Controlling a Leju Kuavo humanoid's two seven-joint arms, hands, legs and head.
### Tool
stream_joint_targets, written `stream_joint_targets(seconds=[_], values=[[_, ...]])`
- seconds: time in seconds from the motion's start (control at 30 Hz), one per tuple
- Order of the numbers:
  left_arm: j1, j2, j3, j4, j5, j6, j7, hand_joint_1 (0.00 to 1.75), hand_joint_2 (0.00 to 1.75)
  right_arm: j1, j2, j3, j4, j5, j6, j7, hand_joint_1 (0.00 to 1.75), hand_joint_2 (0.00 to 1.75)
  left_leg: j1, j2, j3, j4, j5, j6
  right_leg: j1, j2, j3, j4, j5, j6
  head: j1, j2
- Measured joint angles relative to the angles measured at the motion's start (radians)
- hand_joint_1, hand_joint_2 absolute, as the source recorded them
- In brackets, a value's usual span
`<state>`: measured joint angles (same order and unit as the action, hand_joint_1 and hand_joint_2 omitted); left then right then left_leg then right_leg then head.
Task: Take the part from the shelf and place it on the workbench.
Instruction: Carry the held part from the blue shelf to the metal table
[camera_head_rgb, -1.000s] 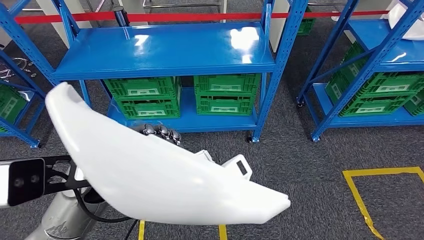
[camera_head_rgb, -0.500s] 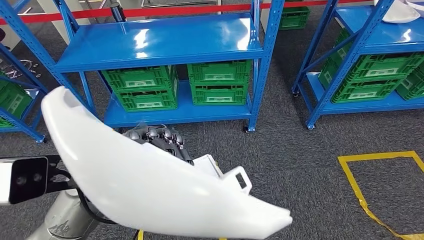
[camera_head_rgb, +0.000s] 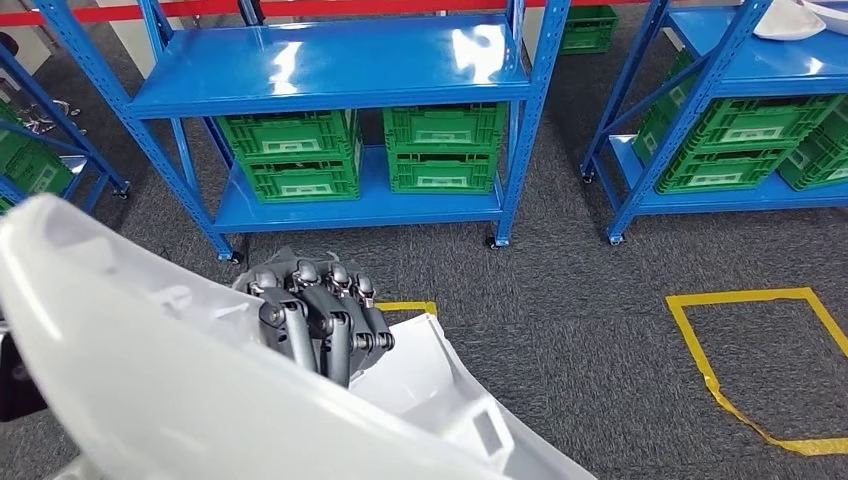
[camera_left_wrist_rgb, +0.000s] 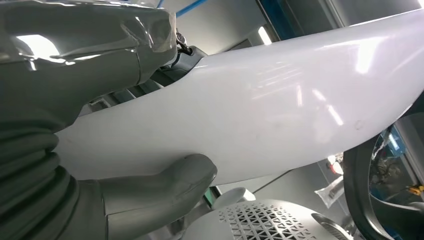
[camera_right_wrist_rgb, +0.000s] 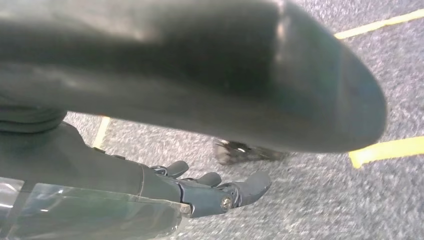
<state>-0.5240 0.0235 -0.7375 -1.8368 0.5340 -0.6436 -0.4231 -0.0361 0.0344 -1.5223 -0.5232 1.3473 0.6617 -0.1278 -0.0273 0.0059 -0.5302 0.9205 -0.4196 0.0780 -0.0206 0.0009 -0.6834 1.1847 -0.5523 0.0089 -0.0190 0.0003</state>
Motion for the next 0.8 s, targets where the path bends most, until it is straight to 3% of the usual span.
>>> stream_joint_targets(seconds=[0.03,0.07,0.1,0.13,0.17,0.23,0.3,0.37,0.43,0.5,0.53,0.57,0.6,0.67,0.73,0.8], values=[[0.001,0.0,-0.002,0.0,0.0,-0.001,0.0,1.75,1.75,0.0,-0.003,0.0,-0.001,0.0,0.0,-0.001,0.0,0.0,0.001,0.001,-0.019,0.006,0.011,-0.004,-0.003,0.0,-0.005,0.052,-0.009,0.011,0.0,0.0],[0.002,0.0,-0.003,0.0,0.0,-0.001,0.0,1.75,1.75,0.0,-0.004,0.001,-0.002,0.0,0.0,-0.001,0.0,0.0,0.004,0.001,-0.04,0.014,0.02,-0.009,-0.006,0.0,0.003,0.079,0.002,0.026,0.0,0.0],[0.002,0.0,-0.004,0.0,0.0,-0.001,0.0,1.75,1.75,0.0,-0.006,0.002,-0.003,0.0,0.0,-0.002,0.0,0.0,0.007,0.002,-0.062,0.026,0.028,-0.014,-0.011,0.0,0.025,0.072,0.027,0.044,0.0,0.0],[0.002,0.0,-0.004,0.0,0.0,-0.001,0.0,1.75,1.75,0.0,-0.006,0.003,-0.003,0.0,0.0,-0.002,0.0,0.0,0.011,0.002,-0.084,0.042,0.033,-0.019,-0.016,-0.001,0.063,0.03,0.051,0.059,0.0,0.0],[0.003,0.0,-0.004,0.0,0.0,-0.001,0.0,1.75,1.75,-0.001,-0.006,0.004,-0.003,0.0,0.0,-0.002,0.0,0.0,0.012,0.003,-0.106,0.059,0.038,-0.025,-0.018,0.0,0.109,-0.032,0.053,0.068,0.001,0.0],[0.003,-0.001,-0.004,-0.002,-0.001,-0.002,0.0,1.75,1.75,-0.003,-0.006,0.007,-0.004,0.0,0.0,-0.003,0.0,0.0,0.012,0.003,-0.141,0.091,0.046,-0.036,-0.017,0.001,0.174,-0.143,0.022,0.059,0.003,0.0],[0.004,-0.001,-0.005,-0.004,-0.001,-0.004,0.0,1.75,1.75,-0.002,-0.007,0.009,-0.004,0.002,-0.003,-0.005,0.0,0.0,0.012,0.003,-0.155,0.102,0.062,-0.044,-0.011,0.002,0.179,-0.172,0.004,0.035,0.003,0.0],[0.005,0.002,-0.006,-0.004,-0.002,-0.004,0.0,1.75,1.75,0.0,-0.007,0.011,-0.003,0.005,-0.01,-0.008,0.0,0.0,0.016,0.001,-0.166,0.111,0.053,-0.054,-0.013,-0.001,0.165,-0.168,0.02,0.018,0.002,0.0],[0.006,0.005,-0.006,-0.005,-0.002,-0.003,0.0,1.75,1.75,0.0,-0.011,0.014,-0.002,0.01,-0.017,-0.016,0.0,0.0,0.022,-0.001,-0.187,0.181,-0.029,-0.067,-0.016,-0.005,0.146,-0.168,0.04,0.004,-0.001,0.0],[0.007,0.008,-0.007,-0.005,-0.002,-0.002,0.0,1.75,1.75,0.0,-0.015,0.019,-0.001,0.012,-0.018,-0.024,0.0,0.0,0.029,-0.003,-0.209,0.312,-0.128,-0.078,-0.014,-0.005,0.123,-0.167,0.06,0.0,-0.003,0.0],[0.008,0.009,-0.007,-0.005,-0.002,-0.002,0.0,1.75,1.75,0.001,-0.016,0.021,-0.001,0.012,-0.018,-0.027,0.0,0.0,0.031,-0.003,-0.213,0.366,-0.149,-0.08,-0.013,-0.006,0.112,-0.166,0.07,0.0,-0.003,0.0],[0.009,0.01,-0.008,-0.005,-0.002,-0.002,0.0,1.75,1.75,0.001,-0.017,0.022,-0.001,0.013,-0.018,-0.028,0.0,0.0,0.032,-0.003,-0.203,0.395,-0.149,-0.079,-0.012,-0.006,0.1,-0.166,0.079,0.002,-0.003,0.0],[0.009,0.011,-0.008,-0.005,-0.002,-0.002,0.0,1.75,1.75,0.001,-0.018,0.023,-0.001,0.014,-0.018,-0.029,0.0,0.0,0.032,-0.003,-0.178,0.388,-0.13,-0.077,-0.011,-0.006,0.088,-0.166,0.089,0.003,-0.003,0.0],[0.009,0.012,-0.008,-0.006,-0.002,-0.002,-0.001,1.75,1.75,0.001,-0.018,0.025,-0.001,0.016,-0.018,-0.032,0.0,0.0,0.029,-0.006,-0.077,0.269,-0.091,-0.064,-0.009,-0.005,0.071,-0.166,0.105,0.008,-0.003,0.0],[0.008,0.011,-0.008,-0.007,-0.003,-0.002,-0.001,1.75,1.75,0.001,-0.018,0.026,0.001,0.017,-0.02,-0.039,0.0,0.0,0.022,-0.012,0.017,0.129,-0.097,-0.051,-0.009,-0.003,0.062,-0.168,0.121,0.019,-0.003,0.0],[0.007,0.012,-0.008,-0.009,-0.004,-0.001,-0.003,1.75,1.75,0.002,-0.02,0.027,0.005,0.018,-0.024,-0.045,0.0,0.0,0.014,-0.013,0.043,0.076,-0.108,-0.045,-0.012,-0.003,0.057,-0.175,0.14,0.036,-0.003,0.0]])
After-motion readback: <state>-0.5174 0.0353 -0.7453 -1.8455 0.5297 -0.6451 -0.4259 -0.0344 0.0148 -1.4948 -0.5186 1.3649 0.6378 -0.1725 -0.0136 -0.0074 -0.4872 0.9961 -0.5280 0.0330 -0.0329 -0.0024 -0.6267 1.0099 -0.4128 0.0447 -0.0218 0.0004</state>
